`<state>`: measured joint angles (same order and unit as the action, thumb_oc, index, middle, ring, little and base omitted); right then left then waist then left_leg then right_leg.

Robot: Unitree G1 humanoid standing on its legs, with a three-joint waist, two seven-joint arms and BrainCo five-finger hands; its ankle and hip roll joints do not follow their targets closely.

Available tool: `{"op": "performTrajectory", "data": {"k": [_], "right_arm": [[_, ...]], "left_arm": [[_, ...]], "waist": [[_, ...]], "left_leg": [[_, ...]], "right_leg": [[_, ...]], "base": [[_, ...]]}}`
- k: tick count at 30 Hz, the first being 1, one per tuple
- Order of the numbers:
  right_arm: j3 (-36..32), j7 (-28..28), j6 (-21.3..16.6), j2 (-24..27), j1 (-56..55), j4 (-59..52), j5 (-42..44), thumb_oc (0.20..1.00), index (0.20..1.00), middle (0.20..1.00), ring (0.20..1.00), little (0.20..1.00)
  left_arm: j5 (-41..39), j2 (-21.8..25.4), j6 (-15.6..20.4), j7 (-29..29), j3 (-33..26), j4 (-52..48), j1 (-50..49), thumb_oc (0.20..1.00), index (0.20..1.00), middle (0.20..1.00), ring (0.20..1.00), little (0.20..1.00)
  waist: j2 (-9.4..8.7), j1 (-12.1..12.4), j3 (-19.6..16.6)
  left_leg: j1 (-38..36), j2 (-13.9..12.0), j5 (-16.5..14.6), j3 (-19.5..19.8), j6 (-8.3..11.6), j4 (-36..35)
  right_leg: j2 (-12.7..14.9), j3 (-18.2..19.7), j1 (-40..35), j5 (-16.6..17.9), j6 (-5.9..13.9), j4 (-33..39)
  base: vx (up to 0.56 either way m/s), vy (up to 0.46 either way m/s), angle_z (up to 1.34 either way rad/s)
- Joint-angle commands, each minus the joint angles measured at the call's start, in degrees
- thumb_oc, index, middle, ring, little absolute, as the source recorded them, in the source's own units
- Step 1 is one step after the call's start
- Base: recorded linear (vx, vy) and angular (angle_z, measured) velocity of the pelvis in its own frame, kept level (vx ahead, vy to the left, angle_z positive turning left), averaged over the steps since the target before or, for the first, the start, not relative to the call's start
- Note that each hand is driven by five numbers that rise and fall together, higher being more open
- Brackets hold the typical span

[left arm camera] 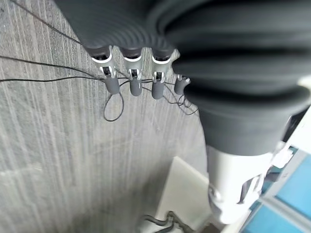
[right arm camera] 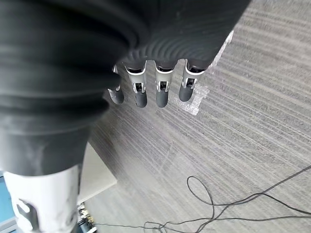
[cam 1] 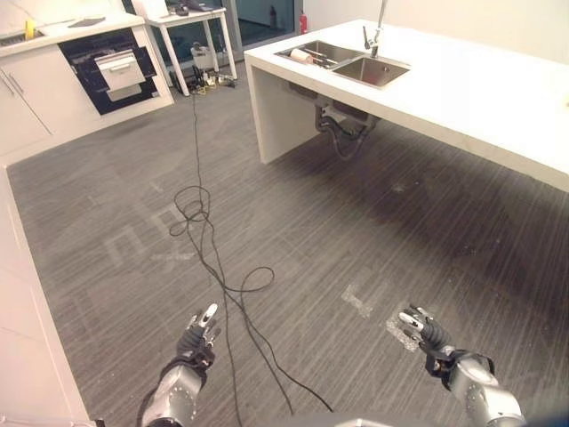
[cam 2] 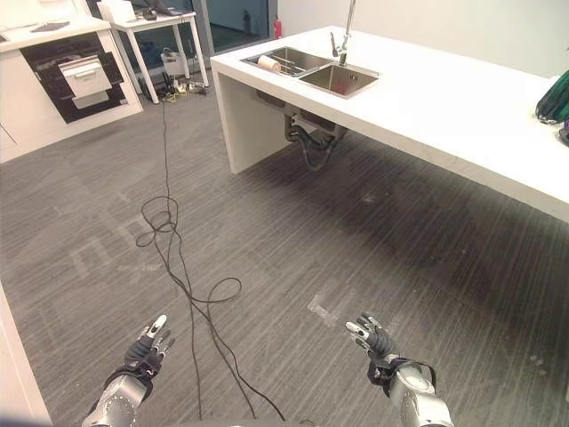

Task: Place the dishes in the dishwasher.

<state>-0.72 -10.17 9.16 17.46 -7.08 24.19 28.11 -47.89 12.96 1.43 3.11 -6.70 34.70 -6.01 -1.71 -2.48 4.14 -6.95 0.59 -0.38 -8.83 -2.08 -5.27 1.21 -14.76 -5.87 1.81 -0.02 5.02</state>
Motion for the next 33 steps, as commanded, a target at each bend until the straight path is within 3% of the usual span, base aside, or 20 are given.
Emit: {"op": "performTrajectory", "data": {"k": [1,5,7,16,17,19,21,22,24,26,29,30,32,33], "right_arm": [[-0.87,-0.03,-2.7,0.08,1.66,-1.86,-0.97,1.0,1.0,1.0,1.0,1.0],[-1.81,0.82,-3.13,-0.58,0.58,-6.96,-0.97,1.0,1.0,1.0,1.0,1.0],[-1.7,0.44,-3.96,-0.06,0.1,-12.43,-1.69,1.0,1.0,1.0,1.0,1.0],[-2.25,-2.5,-5.98,1.88,-0.76,-22.42,-1.92,1.0,1.0,1.0,1.0,1.0],[-1.49,-2.72,-5.94,2.36,-0.41,-23.71,-2.14,1.0,1.0,1.0,1.0,1.0],[-1.03,-3.51,-6.79,3.31,-0.13,-25.24,-1.99,1.0,1.0,1.0,1.0,1.0],[-1.01,-3.61,-7.8,3.74,0.28,-26.05,-1.49,1.0,1.0,1.0,1.0,1.0],[-0.77,-3.34,-8.34,3.61,0.8,-25.93,-2.01,1.0,1.0,1.0,1.0,1.0],[-0.33,-3.21,-8.28,4.2,1.27,-26.88,-3.05,1.0,1.0,1.0,1.0,1.0],[-0.9,-5.13,-8.53,5.31,-0.14,-28.18,-3.58,1.0,1.0,1.0,1.0,1.0],[-2.66,-7.05,-9.21,7.08,-2.1,-29.19,-2.71,1.0,1.0,1.0,1.0,1.0],[-2.91,-6.99,-8.94,7.51,-1.98,-29.37,-2.18,1.0,1.0,1.0,1.0,1.0],[-3.96,-7.44,-5.58,8.26,-0.56,-31.33,5.12,1.0,1.0,1.0,1.0,1.0],[-3.99,-7.46,-5.56,7.96,-0.64,-31.67,5.49,1.0,1.0,1.0,1.0,1.0]], "left_arm": [[-0.26,0.49,3.8,0.83,-0.21,-0.11,2.35,1.0,1.0,1.0,1.0,1.0],[-2.97,-0.11,3.22,0.95,-1.14,-4.35,1.0,1.0,1.0,1.0,1.0,1.0],[-5.35,0.07,4.61,0.67,-1.71,-10.27,0.88,1.0,1.0,1.0,1.0,1.0],[-5.53,1.03,3.75,-0.99,-2.48,-20.37,-0.14,1.0,1.0,1.0,1.0,1.0],[-5.7,0.88,4.01,-1.03,-2.39,-20.8,-0.14,1.0,1.0,1.0,1.0,1.0],[-7.09,0.29,4.84,-0.23,-1.99,-21.19,-0.01,1.0,1.0,1.0,1.0,1.0],[-7.63,-0.36,5.15,0.86,-0.99,-22.04,-0.39,1.0,1.0,1.0,1.0,1.0],[-7.71,-0.64,4.77,1.35,-0.61,-22.5,-0.57,1.0,1.0,1.0,1.0,1.0],[-8.12,-0.78,4.28,1.72,0.0,-23.81,-1.94,1.0,1.0,1.0,1.0,1.0],[-9.3,-0.28,4.44,1.1,0.17,-25.02,-3.31,1.0,1.0,1.0,1.0,1.0],[-10.95,-0.96,5.55,3.15,0.11,-24.89,-5.39,1.0,1.0,1.0,1.0,1.0],[-10.74,-1.27,5.65,3.67,0.21,-25.09,-5.7,1.0,1.0,1.0,1.0,1.0],[-11.14,-1.17,5.55,3.91,0.36,-26.36,-5.68,1.0,1.0,1.0,1.0,1.0],[-11.23,-1.06,5.54,3.74,0.36,-26.28,-5.26,1.0,1.0,1.0,1.0,1.0]], "waist": [[0.76,-0.59,-1.78],[0.69,-0.68,-1.8],[0.8,-0.98,-1.58],[0.84,-0.82,-0.3],[0.3,-0.55,0.64],[-0.71,-0.71,2.79],[-1.24,-1.01,4.72],[-1.16,-1.01,5.41],[0.15,-0.97,5.64],[2.21,-1.21,5.15],[3.5,-0.79,4.71],[3.55,-0.59,4.6],[2.73,-0.1,3.46],[2.49,-0.17,3.34]], "left_leg": [[-0.71,-5.05,-1.93,-3.04,6.01,0.27],[-0.86,-5.08,-1.85,-3.45,5.99,0.27],[-0.92,-5.21,-1.71,-3.88,5.97,0.27],[-1.87,-6.14,-0.55,-3.82,7.35,1.81],[0.43,-6.17,-0.71,-3.9,7.77,7.46],[6.71,-8.02,2.34,-5.25,9.23,22.46],[11.21,-9.85,4.74,-5.3,10.12,32.28],[11.75,-10.53,5.0,-6.07,10.01,31.03],[9.12,-11.84,6.08,-9.82,9.45,18.4],[6.66,-14.31,11.23,-11.63,10.91,4.68],[9.48,-18.85,17.74,-10.7,13.74,0.27],[9.85,-19.07,18.01,-10.68,13.9,0.27],[8.87,-18.46,12.74,-13.59,12.81,0.32],[8.79,-18.04,12.13,-14.21,12.41,0.45]], "right_leg": [[3.76,0.26,-1.67,-2.43,6.19,-0.02],[3.68,-0.15,-1.69,-2.4,6.17,-0.02],[3.45,-0.14,-1.63,-2.52,5.95,-0.02],[1.98,0.84,-2.36,-3.22,4.57,-0.02],[2.16,1.13,-2.74,-3.24,3.97,-0.02],[2.22,1.59,-3.18,-3.58,2.08,-0.37],[2.36,1.8,-3.62,-3.39,1.03,-0.75],[2.27,1.83,-4.17,-3.52,1.25,-0.89],[1.99,1.24,-5.46,-4.63,2.39,-0.81],[1.53,0.75,-6.7,-5.72,3.38,-0.17],[1.15,0.22,-10.04,-8.53,3.42,-0.02],[1.29,0.14,-10.84,-9.19,3.5,-0.03],[4.68,-0.59,-12.74,-11.28,5.56,-2.92],[5.3,-0.88,-13.17,-11.69,6.04,-3.56]], "base": [[0.0,0.0,0.0],[0.01,-0.05,0.01],[0.02,-0.112,0.0],[0.06,-0.143,-0.01],[0.03,-0.21,-0.06],[0.01,-0.211,-0.1],[0.06,-0.123,0.01],[0.19,0.053,-0.06],[0.27,0.215,0.03],[0.35,0.334,0.02],[0.4,0.339,-0.14],[0.55,0.463,-0.03],[0.57,0.475,0.0],[0.46,0.4,-0.06]]}}
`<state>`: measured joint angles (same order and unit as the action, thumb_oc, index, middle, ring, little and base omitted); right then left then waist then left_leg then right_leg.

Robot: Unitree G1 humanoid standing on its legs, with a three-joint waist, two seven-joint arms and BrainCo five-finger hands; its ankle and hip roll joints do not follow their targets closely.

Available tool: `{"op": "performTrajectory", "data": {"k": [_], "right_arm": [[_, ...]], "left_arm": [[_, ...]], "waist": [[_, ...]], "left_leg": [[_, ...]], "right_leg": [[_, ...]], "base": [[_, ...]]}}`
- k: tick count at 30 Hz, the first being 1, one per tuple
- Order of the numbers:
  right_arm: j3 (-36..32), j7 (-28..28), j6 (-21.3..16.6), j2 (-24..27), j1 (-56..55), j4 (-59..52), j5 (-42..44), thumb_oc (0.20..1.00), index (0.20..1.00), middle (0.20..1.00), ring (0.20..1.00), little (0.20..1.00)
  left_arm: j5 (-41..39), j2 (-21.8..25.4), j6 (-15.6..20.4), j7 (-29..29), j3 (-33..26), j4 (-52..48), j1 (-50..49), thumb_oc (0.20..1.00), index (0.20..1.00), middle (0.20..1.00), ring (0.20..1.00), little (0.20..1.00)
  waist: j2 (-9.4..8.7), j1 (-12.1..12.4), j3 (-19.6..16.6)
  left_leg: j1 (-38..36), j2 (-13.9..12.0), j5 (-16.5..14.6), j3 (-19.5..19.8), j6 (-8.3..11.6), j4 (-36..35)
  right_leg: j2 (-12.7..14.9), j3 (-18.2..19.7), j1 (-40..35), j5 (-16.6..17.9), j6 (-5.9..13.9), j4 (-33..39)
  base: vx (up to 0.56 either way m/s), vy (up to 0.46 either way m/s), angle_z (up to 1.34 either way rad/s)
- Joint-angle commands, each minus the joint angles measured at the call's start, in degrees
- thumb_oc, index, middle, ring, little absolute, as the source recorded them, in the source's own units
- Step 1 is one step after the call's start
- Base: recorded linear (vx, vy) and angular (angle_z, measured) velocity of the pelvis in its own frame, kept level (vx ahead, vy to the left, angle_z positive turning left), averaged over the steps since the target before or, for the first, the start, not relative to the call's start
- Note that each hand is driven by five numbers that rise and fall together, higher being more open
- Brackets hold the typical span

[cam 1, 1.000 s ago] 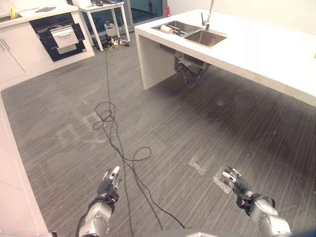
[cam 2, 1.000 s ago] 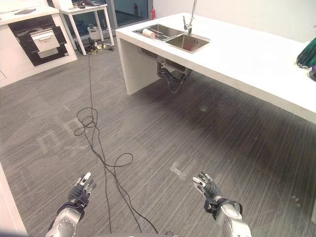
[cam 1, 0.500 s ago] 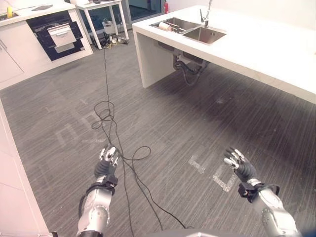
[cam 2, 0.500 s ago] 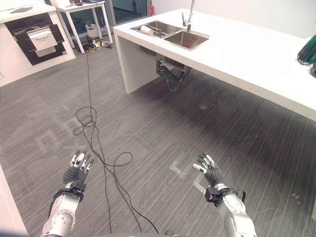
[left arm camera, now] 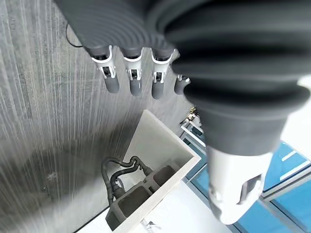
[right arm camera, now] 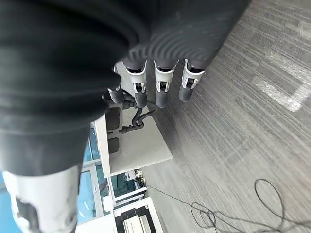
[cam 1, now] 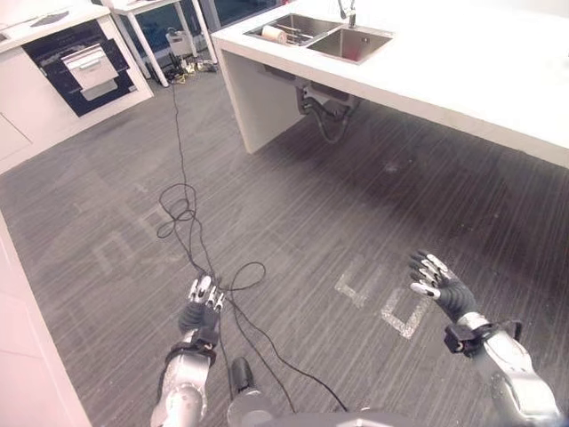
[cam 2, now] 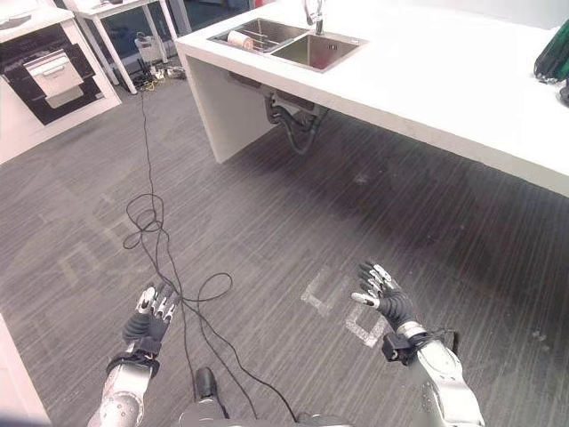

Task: Place the dishes in the dishwasher.

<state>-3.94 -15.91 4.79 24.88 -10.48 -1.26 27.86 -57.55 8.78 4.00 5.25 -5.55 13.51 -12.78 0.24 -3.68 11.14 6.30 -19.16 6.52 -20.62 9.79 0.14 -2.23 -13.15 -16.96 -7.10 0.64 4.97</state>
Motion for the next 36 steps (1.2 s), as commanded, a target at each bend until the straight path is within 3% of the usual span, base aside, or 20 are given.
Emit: {"op": "performTrajectory", "data": {"k": [1,2,5,7,8,10,11,12,14,17,21,24,26,28,29,30,32,34,35,36], "right_arm": [[-0.73,-1.52,-1.6,-0.04,2.58,-6.92,5.78,1.0,1.0,1.0,1.0,1.0],[-0.41,-0.89,-2.41,-0.57,2.78,-7.41,5.0,1.0,1.0,1.0,1.0,1.0],[-0.48,1.41,-2.9,-1.7,3.37,-9.88,5.23,1.0,1.0,1.0,1.0,1.0],[-0.66,2.33,-3.58,-3.49,2.76,-11.44,4.5,1.0,1.0,1.0,1.0,1.0],[-0.26,2.85,-4.66,-3.87,2.26,-11.93,3.51,1.0,1.0,1.0,1.0,1.0],[-0.71,3.56,-4.48,-3.34,2.12,-12.02,3.68,1.0,1.0,1.0,1.0,1.0],[-2.02,3.71,-4.13,-2.0,1.6,-12.19,3.83,1.0,1.0,1.0,1.0,1.0],[-2.13,3.69,-4.14,-1.91,1.56,-12.2,4.0,1.0,1.0,1.0,1.0,1.0],[-3.55,3.65,-4.9,-1.23,1.1,-12.05,5.85,1.0,1.0,1.0,1.0,1.0],[-4.24,4.07,-4.97,-1.27,0.22,-13.39,5.79,1.0,1.0,1.0,1.0,1.0],[-3.74,5.27,-7.66,-0.93,0.94,-13.46,2.99,1.0,1.0,1.0,1.0,1.0],[-3.61,6.86,-7.41,0.32,3.21,-13.61,1.65,1.0,1.0,1.0,1.0,1.0],[-4.27,6.83,-7.11,1.48,3.64,-13.87,2.28,1.0,1.0,1.0,1.0,1.0],[-5.08,6.25,-7.37,2.0,2.92,-14.0,1.31,1.0,1.0,1.0,1.0,1.0],[-5.15,6.27,-7.33,2.07,2.88,-14.09,1.17,1.0,1.0,1.0,1.0,1.0],[-5.66,6.02,-7.57,2.69,2.81,-14.32,0.75,1.0,1.0,1.0,1.0,1.0],[-6.66,6.57,-8.72,3.32,3.08,-14.72,0.69,1.0,1.0,1.0,1.0,1.0],[-7.52,9.01,-9.34,3.91,4.28,-15.05,1.27,1.0,1.0,1.0,1.0,1.0],[-7.8,10.15,-9.58,4.33,4.91,-15.36,2.0,1.0,1.0,1.0,1.0,1.0],[-8.21,10.55,-9.49,4.45,5.71,-16.28,2.43,1.0,1.0,1.0,1.0,1.0]], "left_arm": [[-1.88,3.52,3.13,1.22,-0.62,-4.69,2.99,1.0,1.0,1.0,1.0,1.0],[-1.82,4.06,3.25,1.47,-0.45,-4.43,4.48,1.0,1.0,1.0,1.0,1.0],[1.08,5.01,2.42,2.31,0.62,-5.48,7.61,1.0,1.0,1.0,1.0,1.0],[3.9,5.58,-0.73,1.98,1.12,-5.76,9.22,1.0,1.0,1.0,1.0,1.0],[5.2,5.61,-1.54,1.42,1.58,-6.47,9.42,1.0,1.0,1.0,1.0,1.0],[3.99,5.65,-2.56,1.5,1.43,-7.24,9.71,1.0,1.0,1.0,1.0,1.0],[2.84,5.94,-4.44,0.63,1.34,-8.26,10.62,1.0,1.0,1.0,1.0,1.0],[2.87,5.97,-4.59,0.51,1.38,-8.43,10.64,1.0,1.0,1.0,1.0,1.0],[3.38,6.56,-5.83,0.91,2.92,-9.39,10.58,1.0,1.0,1.0,1.0,1.0],[2.54,7.04,-6.72,1.06,4.06,-11.49,8.99,1.0,1.0,1.0,1.0,1.0],[1.68,8.18,-7.74,2.95,2.89,-14.07,7.26,1.0,1.0,1.0,1.0,1.0],[0.21,7.71,-7.5,2.63,1.96,-15.78,7.21,1.0,1.0,1.0,1.0,1.0],[-1.15,7.05,-6.57,3.57,1.83,-16.93,6.46,1.0,1.0,1.0,1.0,1.0],[-1.13,5.89,-6.07,3.89,1.66,-16.65,5.32,1.0,1.0,1.0,1.0,1.0],[-1.05,5.75,-6.1,3.86,1.64,-16.65,5.16,1.0,1.0,1.0,1.0,1.0],[-0.52,4.96,-5.83,4.14,1.89,-16.42,4.2,1.0,1.0,1.0,1.0,1.0],[1.66,4.67,-5.31,5.43,2.22,-16.76,3.2,1.0,1.0,1.0,1.0,1.0],[2.05,5.19,-5.32,6.57,2.25,-17.06,3.18,1.0,1.0,1.0,1.0,1.0],[1.59,5.71,-5.62,6.58,2.19,-17.84,3.23,1.0,1.0,1.0,1.0,1.0],[2.2,6.31,-5.45,5.86,1.89,-19.45,2.98,1.0,1.0,1.0,1.0,1.0]], "waist": [[-0.12,1.16,-4.02],[-0.67,1.82,-4.23],[-2.51,2.47,-5.01],[-1.88,3.24,-5.51],[-1.05,2.76,-5.28],[-0.84,1.7,-4.91],[-1.76,0.32,-4.13],[-1.79,0.09,-3.97],[-3.67,-1.98,-2.76],[-3.27,-3.14,-1.7],[-3.56,-2.74,-2.5],[-2.82,-2.8,-4.62],[-1.26,-3.15,-5.76],[-0.39,-3.8,-6.13],[-0.63,-3.96,-6.29],[-1.28,-4.09,-5.82],[-2.23,-3.49,-4.75],[-3.16,-2.05,-3.3],[-3.62,-1.56,-3.24],[-2.85,-0.99,-3.32]], "left_leg": [[-4.46,3.13,3.87,-3.35,-0.74,-4.8],[-4.0,4.77,3.11,-3.44,-2.78,-4.87],[-5.13,10.19,0.08,-1.58,-6.01,-5.14],[-6.34,13.37,-2.23,0.54,-8.49,-5.14],[-8.24,14.75,-4.01,2.28,-9.36,-5.14],[-9.46,15.6,-4.45,4.25,-9.37,-5.14],[-11.38,16.5,-5.74,6.43,-8.96,-5.14],[-11.63,16.49,-5.93,6.71,-8.9,-5.14],[-14.26,17.69,-8.99,8.32,-8.49,-5.14],[-17.26,17.68,-11.61,10.25,-8.2,-5.14],[-20.51,18.53,-14.74,8.38,-8.97,-5.14],[-24.03,18.36,-15.47,6.81,-8.67,-4.72],[-24.34,15.77,-12.44,4.77,-6.43,0.81],[-20.84,12.62,-5.16,4.15,-2.42,13.64],[-20.0,12.62,-4.0,4.2,-2.02,15.37],[-16.4,11.39,0.36,3.97,0.0,25.33],[-9.62,9.48,1.4,5.21,0.43,37.33],[-2.58,9.43,-1.71,7.17,-2.01,38.1],[-1.33,10.23,-2.07,7.25,-3.12,34.3],[-2.23,10.56,-2.62,7.47,-3.94,22.44]], "right_leg": [[10.2,-3.13,-2.72,-3.12,6.63,-4.68],[11.94,-4.16,-2.66,-2.23,8.0,-6.31],[18.71,-5.06,2.95,7.82,11.64,-17.73],[21.71,-3.23,6.78,14.0,11.98,-34.81],[20.77,-1.0,13.42,14.65,10.85,-43.61],[16.11,-1.76,18.51,10.45,8.69,-38.43],[12.58,-5.1,20.46,8.97,7.93,-26.37],[12.4,-5.43,20.28,9.09,7.94,-25.33],[12.27,-4.42,22.36,14.09,9.72,-11.82],[13.62,-4.1,26.94,18.69,11.03,-1.9],[14.5,-6.62,25.72,21.04,11.44,-0.35],[12.33,-7.74,22.29,18.49,9.43,-1.77],[9.38,-8.88,20.44,15.67,6.54,-1.52],[6.08,-7.32,18.5,12.95,3.21,-1.05],[6.06,-7.01,18.46,12.82,2.81,-0.98],[5.08,-4.46,16.08,11.04,1.12,-0.81],[4.55,-2.01,13.46,9.72,-0.45,-0.82],[4.32,0.91,10.84,8.98,-0.47,-0.54],[4.5,2.28,10.32,8.62,-0.06,-0.19],[4.13,4.32,9.79,7.76,1.05,-0.04]], "base": [[0.26,0.323,0.0],[0.32,0.407,-0.01],[0.33,0.421,0.37],[0.46,0.49,1.34],[0.48,0.388,1.12],[0.48,0.082,0.46],[0.43,-0.106,0.46],[0.5,-0.239,0.87],[0.45,-0.27,1.23],[0.49,-0.239,1.47],[0.47,-0.316,0.2],[0.49,-0.358,-0.62],[0.44,-0.345,-1.07],[0.31,-0.335,-1.16],[0.37,-0.36,-0.71],[0.3,-0.276,-0.77],[0.35,-0.267,-0.77],[0.31,-0.058,-0.68],[0.43,0.148,-0.82],[0.4,0.194,-1.3]]}}
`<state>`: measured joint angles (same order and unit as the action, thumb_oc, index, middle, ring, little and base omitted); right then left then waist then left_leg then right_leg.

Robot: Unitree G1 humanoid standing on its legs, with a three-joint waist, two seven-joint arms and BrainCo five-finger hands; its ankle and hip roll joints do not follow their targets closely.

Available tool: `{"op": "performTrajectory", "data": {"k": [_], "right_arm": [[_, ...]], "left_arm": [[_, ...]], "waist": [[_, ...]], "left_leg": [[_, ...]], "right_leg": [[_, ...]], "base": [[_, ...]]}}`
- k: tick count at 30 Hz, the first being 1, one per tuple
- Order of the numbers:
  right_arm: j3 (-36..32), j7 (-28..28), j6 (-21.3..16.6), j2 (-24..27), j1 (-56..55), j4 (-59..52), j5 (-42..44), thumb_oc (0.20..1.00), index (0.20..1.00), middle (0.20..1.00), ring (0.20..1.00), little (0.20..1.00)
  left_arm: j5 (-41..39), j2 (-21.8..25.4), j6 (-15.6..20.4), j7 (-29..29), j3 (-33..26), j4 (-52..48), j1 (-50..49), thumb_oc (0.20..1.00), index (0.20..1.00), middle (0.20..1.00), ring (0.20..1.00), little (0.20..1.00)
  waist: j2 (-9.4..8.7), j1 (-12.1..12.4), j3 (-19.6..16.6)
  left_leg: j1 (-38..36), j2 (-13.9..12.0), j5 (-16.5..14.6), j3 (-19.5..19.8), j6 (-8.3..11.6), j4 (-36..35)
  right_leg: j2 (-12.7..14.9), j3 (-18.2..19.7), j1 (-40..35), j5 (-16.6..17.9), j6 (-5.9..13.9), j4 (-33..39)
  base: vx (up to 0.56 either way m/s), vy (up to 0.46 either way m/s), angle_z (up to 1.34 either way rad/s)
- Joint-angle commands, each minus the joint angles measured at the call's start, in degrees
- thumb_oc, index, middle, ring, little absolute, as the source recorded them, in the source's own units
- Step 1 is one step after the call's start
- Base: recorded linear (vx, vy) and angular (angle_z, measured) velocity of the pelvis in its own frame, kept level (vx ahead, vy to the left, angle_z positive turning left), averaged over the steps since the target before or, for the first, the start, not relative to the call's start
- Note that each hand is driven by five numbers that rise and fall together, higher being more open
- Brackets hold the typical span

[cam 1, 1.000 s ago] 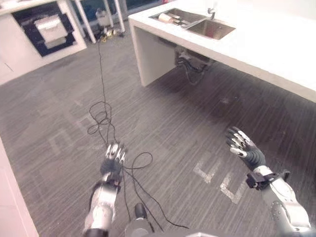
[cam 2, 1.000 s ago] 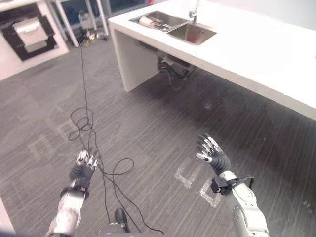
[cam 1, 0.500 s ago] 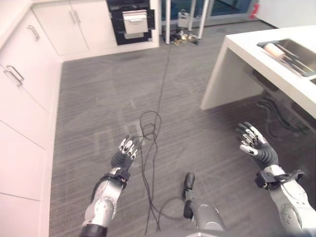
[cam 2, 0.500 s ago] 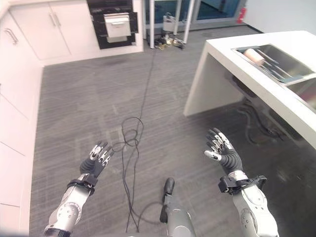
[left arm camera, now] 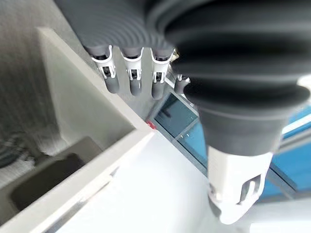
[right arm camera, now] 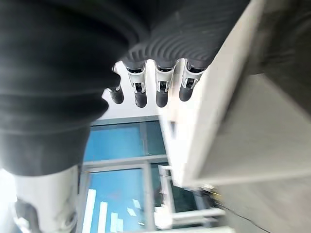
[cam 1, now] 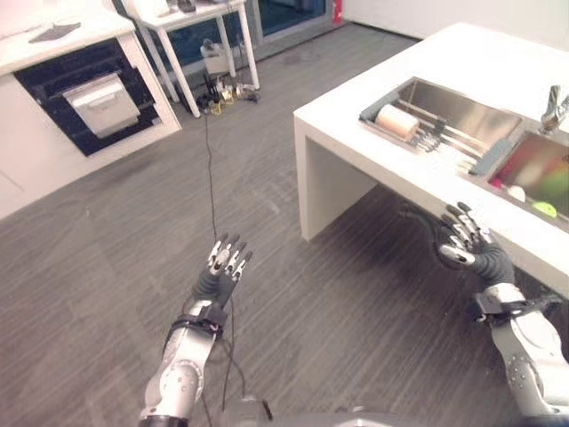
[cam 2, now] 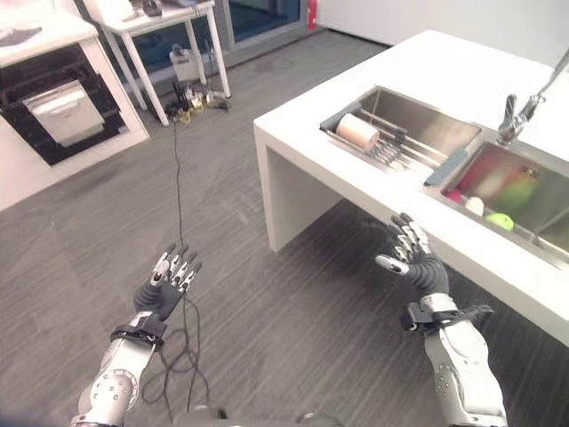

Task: Place the dishes in the dishwasher.

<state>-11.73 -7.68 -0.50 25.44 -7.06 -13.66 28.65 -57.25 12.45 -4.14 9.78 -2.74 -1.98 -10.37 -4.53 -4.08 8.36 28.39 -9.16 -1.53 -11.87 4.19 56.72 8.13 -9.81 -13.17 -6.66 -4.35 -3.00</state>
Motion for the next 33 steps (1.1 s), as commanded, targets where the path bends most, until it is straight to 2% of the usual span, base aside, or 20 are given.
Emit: {"op": "performTrajectory", "data": {"k": [1,2,3,4,7,8,9,13,14,18,20,22,24,26,27,28,30,31,32,33], "right_arm": [[-0.45,2.17,-4.29,3.87,2.33,-4.19,1.53,1.0,1.0,1.0,1.0,1.0],[-0.4,1.9,-4.72,4.0,2.87,-4.95,0.89,1.0,1.0,1.0,1.0,1.0],[0.1,2.38,-4.79,3.99,3.76,-5.39,0.05,1.0,1.0,1.0,1.0,1.0],[0.39,3.14,-4.65,4.36,4.38,-5.69,-0.13,1.0,1.0,1.0,1.0,1.0],[-1.94,5.61,-3.62,6.28,4.84,-7.66,1.34,1.0,1.0,1.0,1.0,1.0],[-2.46,5.81,-3.65,6.26,4.51,-7.94,1.45,1.0,1.0,1.0,1.0,1.0],[-6.1,5.01,-3.29,5.72,1.42,-11.18,3.14,1.0,1.0,1.0,1.0,1.0],[-7.48,5.33,-3.86,3.81,0.36,-12.35,1.86,1.0,1.0,1.0,1.0,1.0],[-7.25,5.51,-3.92,3.33,0.63,-12.22,0.93,1.0,1.0,1.0,1.0,1.0],[-6.69,6.11,-3.11,2.41,1.04,-13.02,-2.25,1.0,1.0,1.0,1.0,1.0],[-6.6,5.97,-2.47,2.26,1.03,-13.44,-1.54,1.0,1.0,1.0,1.0,1.0],[-6.47,5.06,-2.66,1.96,0.8,-13.44,-1.49,1.0,1.0,1.0,1.0,1.0],[-4.86,3.72,-2.67,1.61,1.64,-13.17,-1.81,1.0,1.0,1.0,1.0,1.0],[-3.34,3.62,-3.0,1.64,2.56,-12.62,-1.41,1.0,1.0,1.0,1.0,1.0],[-2.19,4.18,-3.31,1.2,3.53,-12.13,-1.38,1.0,1.0,1.0,1.0,1.0],[-0.98,4.52,-3.78,0.42,4.53,-11.56,-2.24,1.0,1.0,1.0,1.0,1.0],[-0.44,4.82,-4.25,0.47,4.99,-11.6,-2.4,1.0,1.0,1.0,1.0,1.0],[-0.95,4.97,-4.33,1.36,4.61,-11.88,-1.86,1.0,1.0,1.0,1.0,1.0],[-2.04,5.06,-3.88,2.88,4.43,-11.75,-0.41,1.0,1.0,1.0,1.0,1.0],[-2.04,5.69,-3.59,3.29,4.72,-11.56,0.22,1.0,1.0,1.0,1.0,1.0]], "left_arm": [[1.91,2.91,3.04,1.11,-1.03,-4.3,0.41,1.0,1.0,1.0,1.0,1.0],[1.37,3.73,4.23,0.74,-1.56,-5.7,0.15,1.0,1.0,1.0,1.0,1.0],[2.31,3.87,5.39,0.69,-1.85,-6.92,0.15,1.0,1.0,1.0,1.0,1.0],[4.17,4.34,7.58,1.34,-1.92,-7.52,0.4,1.0,1.0,1.0,1.0,1.0],[4.58,6.47,13.65,8.2,-3.57,-13.47,2.66,1.0,1.0,1.0,1.0,1.0],[4.71,6.76,14.38,9.24,-3.83,-14.0,3.02,1.0,1.0,1.0,1.0,1.0],[4.83,9.0,14.73,12.72,-6.35,-18.04,5.94,1.0,1.0,1.0,1.0,1.0],[4.8,12.51,14.33,14.31,-7.38,-21.23,9.52,1.0,1.0,1.0,1.0,1.0],[4.65,12.89,14.18,15.26,-7.16,-21.67,10.37,1.0,1.0,1.0,1.0,1.0],[4.94,13.87,10.5,18.12,-5.77,-24.74,11.7,1.0,1.0,1.0,1.0,1.0],[6.29,14.04,9.38,19.22,-4.42,-25.74,11.37,1.0,1.0,1.0,1.0,1.0],[6.36,14.35,9.31,20.23,-3.96,-25.64,10.73,1.0,1.0,1.0,1.0,1.0],[7.41,14.76,10.99,18.49,-3.39,-25.38,9.85,1.0,1.0,1.0,1.0,1.0],[6.3,16.17,11.37,16.68,-3.6,-25.21,10.33,1.0,1.0,1.0,1.0,1.0],[5.62,16.6,10.98,15.64,-3.63,-25.59,10.28,1.0,1.0,1.0,1.0,1.0],[6.34,16.59,10.77,15.45,-3.22,-25.05,10.5,1.0,1.0,1.0,1.0,1.0],[8.57,17.33,10.92,15.43,-2.7,-24.35,10.59,1.0,1.0,1.0,1.0,1.0],[9.52,17.91,11.03,15.5,-2.4,-24.19,10.77,1.0,1.0,1.0,1.0,1.0],[8.24,18.5,11.3,15.6,-2.37,-23.78,10.87,1.0,1.0,1.0,1.0,1.0],[7.5,18.48,11.42,15.44,-2.56,-23.59,10.83,1.0,1.0,1.0,1.0,1.0]], "waist": [[2.35,-0.3,-0.38],[3.47,0.83,-0.84],[3.91,2.13,-1.13],[4.01,2.66,-1.31],[4.25,2.43,-2.66],[4.27,2.27,-2.82],[4.61,0.86,-3.84],[4.38,-0.42,-4.76],[4.34,-0.5,-4.88],[4.03,-0.82,-5.72],[3.9,-1.33,-5.41],[3.86,-1.11,-5.16],[3.42,-0.43,-4.4],[3.31,-0.23,-3.82],[3.07,-0.62,-3.19],[2.94,-1.12,-2.65],[3.06,-1.93,-2.09],[3.33,-2.71,-2.0],[3.76,-3.1,-2.62],[3.87,-3.11,-2.8]], "left_leg": [[-24.95,0.61,5.38,-0.58,1.66,-38.59],[-24.83,1.11,6.83,3.98,1.93,-52.65],[-25.49,0.91,8.43,8.08,2.56,-59.97],[-24.69,0.6,9.14,9.51,3.14,-61.26],[-25.1,-0.04,7.02,6.04,3.2,-61.72],[-25.35,0.05,6.78,5.82,3.11,-61.72],[-27.13,1.25,5.43,4.95,2.1,-61.72],[-29.63,2.98,3.23,3.87,0.82,-61.72],[-29.77,3.42,3.42,3.77,0.28,-61.72],[-31.14,4.8,1.86,3.25,-1.01,-61.72],[-31.95,5.14,1.24,1.87,-1.93,-61.72],[-32.35,5.02,1.08,0.18,-2.22,-61.72],[-33.21,4.55,0.54,-3.12,-1.44,-61.72],[-34.49,3.19,0.09,-6.56,0.0,-61.72],[-36.03,2.65,-0.98,-8.23,0.52,-61.72],[-37.1,2.43,-1.7,-8.97,0.47,-61.72],[-38.12,1.96,-2.2,-9.23,0.11,-61.72],[-38.42,1.42,-2.14,-8.71,-0.11,-61.72],[-38.7,0.11,-1.7,-8.5,-0.02,-61.72],[-38.97,-0.46,-1.6,-8.78,0.18,-61.72]], "right_leg": [[-6.41,1.89,5.46,6.75,6.55,8.0],[-6.75,5.19,5.46,5.67,7.83,8.0],[-6.69,7.3,5.04,4.66,8.26,8.0],[-6.68,8.26,4.43,3.94,8.4,8.0],[-4.22,6.33,3.09,2.59,9.82,8.0],[-3.99,6.18,2.99,2.6,10.01,8.0],[-2.64,4.87,3.36,3.75,11.18,7.45],[-0.52,4.47,4.34,3.58,13.01,4.65],[-0.19,4.5,4.9,4.42,13.3,4.2],[0.96,4.27,6.29,5.89,14.52,2.23],[0.85,3.92,8.15,6.76,15.16,-1.99],[0.91,1.41,9.22,6.98,15.32,-4.28],[4.82,-5.26,10.61,10.73,15.84,-2.32],[7.5,-10.69,11.68,13.94,16.56,4.53],[8.72,-12.17,13.92,18.71,17.5,7.21],[9.12,-11.84,15.92,20.52,17.71,7.16],[8.21,-10.35,17.34,20.08,17.3,6.44],[6.63,-7.87,16.92,18.0,16.99,6.97],[4.78,-7.01,15.87,15.38,16.15,7.17],[4.19,-7.23,15.45,14.73,15.84,7.24]], "base": [[0.52,0.34,-1.75],[0.51,0.334,-2.02],[0.54,0.332,-2.08],[0.41,0.243,-1.88],[0.33,0.269,-1.14],[0.33,0.307,-0.28],[0.32,0.26,-0.15],[0.24,0.216,0.14],[0.19,0.187,-0.08],[0.15,0.14,-0.23],[0.08,0.106,-0.18],[0.06,0.02,-0.43],[0.04,-0.141,-1.03],[0.1,-0.397,-1.73],[0.18,-0.534,-1.18],[0.19,-0.458,-0.76],[0.16,-0.341,-0.63],[0.24,-0.545,0.17],[0.24,-0.563,0.65],[0.27,-0.604,0.72]]}}
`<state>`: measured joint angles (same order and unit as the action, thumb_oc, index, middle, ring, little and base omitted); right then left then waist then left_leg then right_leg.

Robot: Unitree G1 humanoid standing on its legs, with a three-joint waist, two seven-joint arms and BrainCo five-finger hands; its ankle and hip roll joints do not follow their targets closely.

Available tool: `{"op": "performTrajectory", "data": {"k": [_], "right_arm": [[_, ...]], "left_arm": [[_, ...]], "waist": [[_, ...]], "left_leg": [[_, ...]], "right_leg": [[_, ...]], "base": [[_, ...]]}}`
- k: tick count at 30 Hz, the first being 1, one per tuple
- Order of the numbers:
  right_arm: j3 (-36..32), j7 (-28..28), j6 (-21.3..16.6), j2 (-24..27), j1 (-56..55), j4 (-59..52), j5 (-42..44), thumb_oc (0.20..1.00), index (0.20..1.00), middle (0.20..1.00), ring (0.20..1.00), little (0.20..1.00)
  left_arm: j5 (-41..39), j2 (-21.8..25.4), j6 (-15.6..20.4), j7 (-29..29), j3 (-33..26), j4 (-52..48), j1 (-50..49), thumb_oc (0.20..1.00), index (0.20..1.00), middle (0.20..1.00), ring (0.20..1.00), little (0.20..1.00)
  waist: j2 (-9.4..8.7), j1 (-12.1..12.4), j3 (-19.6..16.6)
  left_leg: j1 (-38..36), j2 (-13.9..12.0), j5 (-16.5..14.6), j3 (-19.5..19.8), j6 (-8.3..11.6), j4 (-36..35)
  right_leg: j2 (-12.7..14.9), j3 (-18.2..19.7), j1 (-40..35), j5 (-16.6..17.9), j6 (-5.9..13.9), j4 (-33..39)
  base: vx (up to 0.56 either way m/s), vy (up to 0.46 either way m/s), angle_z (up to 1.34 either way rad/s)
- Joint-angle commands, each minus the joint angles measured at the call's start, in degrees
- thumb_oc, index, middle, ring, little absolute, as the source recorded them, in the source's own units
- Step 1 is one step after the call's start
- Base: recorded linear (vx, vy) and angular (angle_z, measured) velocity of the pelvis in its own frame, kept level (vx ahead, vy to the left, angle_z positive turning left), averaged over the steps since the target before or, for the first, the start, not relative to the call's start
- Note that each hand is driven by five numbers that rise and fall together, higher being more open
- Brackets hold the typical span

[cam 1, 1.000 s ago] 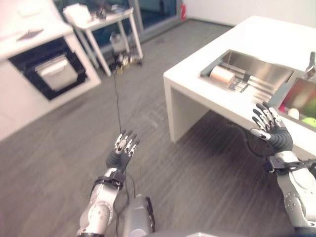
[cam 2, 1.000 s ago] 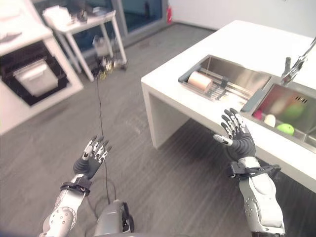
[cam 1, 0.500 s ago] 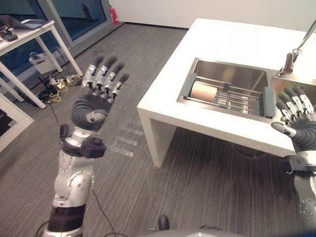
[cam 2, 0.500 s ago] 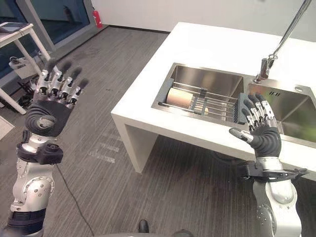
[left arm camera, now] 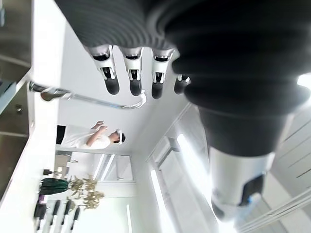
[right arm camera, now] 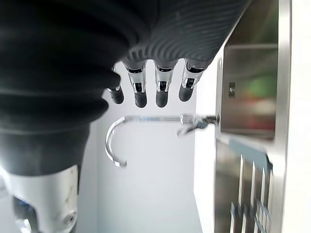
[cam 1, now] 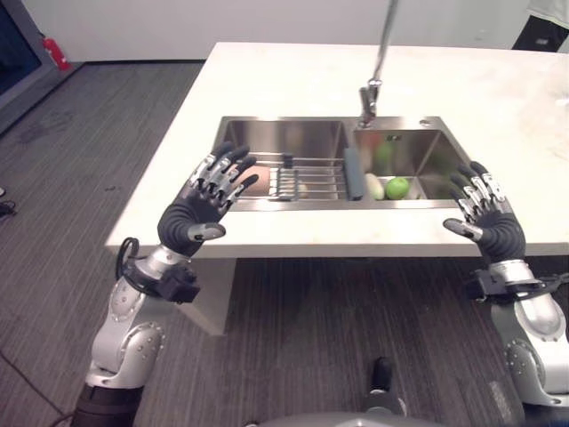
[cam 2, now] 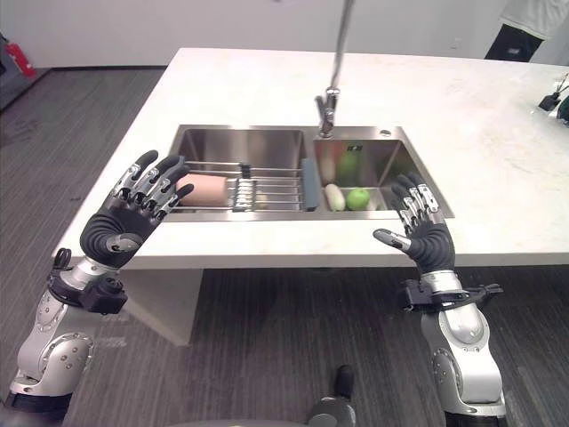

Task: Place the dishes in the dishwasher.

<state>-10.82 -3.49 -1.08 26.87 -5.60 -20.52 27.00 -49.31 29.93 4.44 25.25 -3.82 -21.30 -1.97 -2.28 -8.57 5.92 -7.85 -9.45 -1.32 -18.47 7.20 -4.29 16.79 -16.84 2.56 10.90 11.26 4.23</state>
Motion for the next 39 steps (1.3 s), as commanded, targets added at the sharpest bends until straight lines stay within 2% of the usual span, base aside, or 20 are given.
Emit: {"op": "performTrajectory", "data": {"k": [1,2,4,6,7,8,9,10,11,13,15,17,20,21,23,28,31,34,36,39], "right_arm": [[-2.49,2.33,-2.17,2.31,4.46,-4.12,2.31,1.0,1.0,1.0,1.0,1.0],[-1.9,2.74,-1.61,2.8,5.67,-3.75,2.1,1.0,1.0,1.0,1.0,1.0],[-1.69,2.74,-1.31,3.4,6.11,-3.38,0.73,1.0,1.0,1.0,1.0,1.0],[-2.32,2.41,-0.6,4.42,5.45,-3.84,0.63,1.0,1.0,1.0,1.0,1.0],[-2.85,1.85,-0.4,4.55,5.23,-3.71,0.24,1.0,1.0,1.0,1.0,1.0],[-3.15,1.87,-0.09,4.62,5.26,-3.77,-0.2,1.0,1.0,1.0,1.0,1.0],[-3.48,1.75,-0.2,4.34,5.05,-3.78,-0.82,1.0,1.0,1.0,1.0,1.0],[-3.92,1.74,-0.79,4.29,4.39,-3.79,-1.39,1.0,1.0,1.0,1.0,1.0],[-4.24,1.97,-1.06,4.46,4.08,-3.82,-1.54,1.0,1.0,1.0,1.0,1.0],[-4.76,1.26,-1.16,5.11,4.5,-3.35,-0.86,1.0,1.0,1.0,1.0,1.0],[-4.95,1.26,-0.83,4.35,3.92,-3.48,-0.72,1.0,1.0,1.0,1.0,1.0],[-5.79,1.15,-0.46,1.58,0.98,-5.63,-1.32,1.0,1.0,1.0,1.0,1.0],[-5.55,1.16,-0.04,1.1,1.29,-5.03,-2.45,1.0,1.0,1.0,1.0,1.0],[-5.5,1.47,0.31,1.44,2.01,-4.6,-2.73,1.0,1.0,1.0,1.0,1.0],[-5.68,2.01,1.11,2.46,2.43,-4.19,-3.09,1.0,1.0,1.0,1.0,1.0],[-7.96,2.72,1.95,4.25,0.85,-3.86,-2.54,1.0,1.0,1.0,1.0,1.0],[-7.95,3.42,1.2,2.4,-0.28,-3.89,-2.13,1.0,1.0,1.0,1.0,1.0],[-6.86,0.31,0.76,1.83,0.38,-3.75,-2.39,1.0,1.0,1.0,1.0,1.0],[-6.23,-0.31,-0.07,3.16,2.35,-2.28,-1.53,1.0,1.0,1.0,1.0,1.0],[-4.94,0.28,-0.32,5.0,3.7,-1.66,-1.19,1.0,1.0,1.0,1.0,1.0]], "left_arm": [[-1.46,0.44,2.74,-0.2,-1.65,-3.77,2.58,1.0,1.0,1.0,1.0,1.0],[-2.29,-0.31,2.54,-0.67,-1.64,-3.66,2.88,1.0,1.0,1.0,1.0,1.0],[-1.6,-1.32,2.77,-0.78,-1.78,-3.2,2.82,1.0,1.0,1.0,1.0,1.0],[-0.56,-2.98,2.45,-0.39,-2.44,-3.98,1.75,1.0,1.0,1.0,1.0,1.0],[-0.05,-3.68,2.41,0.59,-3.13,-4.3,1.14,1.0,1.0,1.0,1.0,1.0],[-0.33,-4.05,2.58,1.41,-3.67,-4.74,0.59,1.0,1.0,1.0,1.0,1.0],[-1.13,-4.17,2.94,1.91,-3.99,-4.77,0.5,1.0,1.0,1.0,1.0,1.0],[-1.99,-3.88,4.09,2.06,-4.16,-4.45,0.79,1.0,1.0,1.0,1.0,1.0],[-2.43,-3.87,4.89,2.06,-4.03,-4.33,1.0,1.0,1.0,1.0,1.0,1.0],[-2.75,-3.51,6.68,1.33,-4.19,-4.51,0.89,1.0,1.0,1.0,1.0,1.0],[-3.0,-2.83,8.35,-0.57,-4.69,-3.98,1.4,1.0,1.0,1.0,1.0,1.0],[-0.75,-1.53,9.14,-4.39,-7.88,-4.3,1.88,1.0,1.0,1.0,1.0,1.0],[1.97,-0.9,9.03,-8.98,-9.05,-3.6,2.34,1.0,1.0,1.0,1.0,1.0],[5.03,-0.68,8.91,-13.21,-9.66,-2.91,2.44,1.0,1.0,1.0,1.0,1.0],[9.88,-0.43,9.73,-15.31,-10.39,-2.53,1.81,1.0,1.0,1.0,1.0,1.0],[16.89,2.35,9.8,-16.07,-12.21,-1.77,2.32,1.0,1.0,1.0,1.0,1.0],[23.57,4.42,7.76,-16.8,-11.23,-0.42,3.83,1.0,1.0,1.0,1.0,1.0],[34.64,8.56,8.34,-21.26,-10.59,1.81,4.75,1.0,1.0,1.0,1.0,1.0],[43.08,12.96,8.49,-24.24,-8.63,3.43,7.65,1.0,1.0,1.0,1.0,1.0],[48.09,13.63,8.82,-25.6,-6.95,4.22,8.53,1.0,1.0,1.0,1.0,1.0]], "waist": [[1.79,1.35,-0.95],[2.5,1.44,-0.89],[2.92,1.85,-0.58],[2.49,2.8,0.1],[2.38,3.2,0.45],[2.62,3.19,0.52],[3.14,2.98,0.39],[3.79,2.68,0.17],[3.91,2.76,0.12],[4.05,2.68,-0.31],[4.25,2.36,-0.92],[3.59,2.66,-1.46],[2.94,3.23,-1.68],[2.42,4.06,-1.95],[2.18,4.87,-2.17],[1.57,5.33,-2.19],[0.94,4.18,-1.54],[1.64,3.36,-0.99],[2.07,3.28,-1.28],[2.23,3.12,-1.77]], "left_leg": [[-3.99,-1.15,-1.34,-3.07,-1.97,-0.71],[-5.77,-2.38,0.2,-3.83,-0.88,0.08],[-3.13,-4.78,4.31,-3.43,1.32,9.35],[2.79,-3.74,4.86,1.04,1.65,18.91],[4.47,-3.34,3.96,1.71,1.13,17.89],[4.12,-3.88,3.59,0.64,0.9,12.75],[3.54,-4.96,4.62,-0.82,1.3,7.49],[2.22,-6.16,8.06,-2.28,2.53,0.27],[2.42,-6.52,8.39,-1.5,3.07,-0.59],[2.68,-6.72,6.56,0.38,3.52,-0.71],[2.47,-6.55,5.88,0.01,3.58,-0.71],[1.88,-4.87,4.25,0.55,2.52,-0.71],[1.49,-4.21,3.38,0.38,1.85,-0.71],[1.59,-3.67,2.87,0.6,1.3,-0.71],[1.65,-3.2,2.56,0.98,0.9,-0.71],[1.63,0.3,0.7,3.16,-0.44,-0.71],[1.21,2.81,-0.02,3.62,-2.0,-0.71],[0.35,2.1,0.47,1.0,-2.3,-0.71],[0.52,1.43,0.63,0.01,-1.81,-0.71],[0.38,1.04,0.89,0.36,-1.75,-0.71]], "right_leg": [[-5.16,-0.54,-1.08,-3.47,-0.46,0.35],[-6.59,-0.56,-2.44,-4.65,-1.57,0.39],[-8.57,0.0,-4.31,-5.97,-3.55,0.74],[-9.16,1.78,-5.91,-7.05,-5.19,0.77],[-8.89,2.5,-6.65,-7.5,-5.09,0.77],[-8.31,2.33,-7.01,-7.94,-4.32,0.77],[-7.69,1.55,-7.16,-8.14,-3.59,0.77],[-6.83,0.71,-7.49,-8.47,-2.6,0.77],[-6.25,0.57,-7.58,-8.48,-2.16,0.77],[-4.93,0.38,-7.41,-8.48,-1.47,0.77],[-3.49,-0.51,-7.38,-7.93,-0.42,0.77],[-1.42,-2.81,-7.76,-6.85,1.37,0.65],[-0.55,-3.87,-7.84,-6.3,1.77,0.58],[-0.51,-4.51,-7.92,-6.47,1.83,0.63],[-0.6,-4.84,-8.2,-6.72,1.74,0.77],[1.78,-3.38,-8.98,-4.89,1.84,0.01],[3.49,-2.21,-7.26,-1.81,2.29,-6.25],[2.18,-3.47,-5.0,-2.31,2.73,-9.6],[-1.22,-4.65,-5.96,-4.74,1.79,-4.19],[-3.76,-3.49,-7.56,-6.6,0.83,-0.51]], "base": [[0.26,-0.444,0.4],[0.27,-0.45,0.1],[0.2,-0.362,0.06],[0.18,-0.202,-0.15],[0.18,0.071,-0.28],[0.17,0.221,-0.3],[0.16,0.332,-0.28],[0.12,0.34,-0.12],[0.1,0.317,-0.09],[0.08,0.296,-0.18],[0.08,0.266,-0.13],[0.1,0.276,0.42],[0.04,0.17,0.5],[0.0,0.142,0.3],[0.03,0.186,0.08],[0.09,0.253,0.01],[0.08,0.215,0.36],[0.04,0.054,-0.11],[0.03,-0.154,-0.53],[0.04,-0.219,-0.09]]}}
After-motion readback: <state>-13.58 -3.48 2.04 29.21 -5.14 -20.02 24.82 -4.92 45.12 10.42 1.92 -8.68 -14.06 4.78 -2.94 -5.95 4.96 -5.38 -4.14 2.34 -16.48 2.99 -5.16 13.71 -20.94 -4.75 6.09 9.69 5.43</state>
